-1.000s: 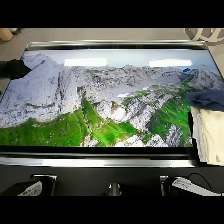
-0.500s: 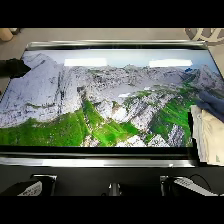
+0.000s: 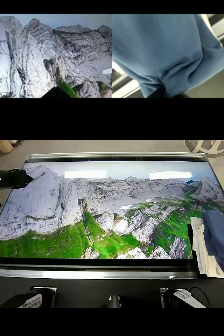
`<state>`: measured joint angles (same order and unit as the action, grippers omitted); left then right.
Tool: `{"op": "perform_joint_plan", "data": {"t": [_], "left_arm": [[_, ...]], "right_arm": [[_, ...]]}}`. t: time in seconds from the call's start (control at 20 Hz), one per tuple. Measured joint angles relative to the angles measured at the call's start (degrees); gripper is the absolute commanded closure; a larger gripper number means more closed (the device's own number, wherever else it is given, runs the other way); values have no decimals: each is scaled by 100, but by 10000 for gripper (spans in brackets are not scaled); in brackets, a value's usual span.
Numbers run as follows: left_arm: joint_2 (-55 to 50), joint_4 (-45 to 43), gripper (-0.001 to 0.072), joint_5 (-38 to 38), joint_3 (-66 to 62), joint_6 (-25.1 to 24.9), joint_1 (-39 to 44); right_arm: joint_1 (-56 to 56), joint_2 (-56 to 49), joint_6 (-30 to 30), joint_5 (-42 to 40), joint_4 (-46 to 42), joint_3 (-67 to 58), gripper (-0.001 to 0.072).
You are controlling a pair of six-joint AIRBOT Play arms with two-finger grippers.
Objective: Fold the shirts.
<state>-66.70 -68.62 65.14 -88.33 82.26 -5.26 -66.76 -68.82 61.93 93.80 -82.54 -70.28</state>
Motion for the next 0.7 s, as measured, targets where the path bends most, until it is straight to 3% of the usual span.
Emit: {"op": "perform_joint_plan", "data": {"t": [0.05, 0.1, 0.25, 0.45, 0.7], "left_arm": [[2, 2, 686, -2, 0, 0, 9], [2, 4, 685, -2, 0, 0, 17], [2, 50, 685, -2, -13, 0, 26], [-11, 114, 688, -33, -341, -42, 151], [-487, -2070, 661, -42, -887, 699, 1198]], "right_arm": [[2, 9, -17, -72, -101, 125, 228], [4, 13, -35, -127, -199, 223, 56], [26, 24, -162, -367, -234, 273, 42], [140, 28, -588, -813, 35, -734, 45], [2026, 26, -748, -1604, 535, -2116, 41]]}}
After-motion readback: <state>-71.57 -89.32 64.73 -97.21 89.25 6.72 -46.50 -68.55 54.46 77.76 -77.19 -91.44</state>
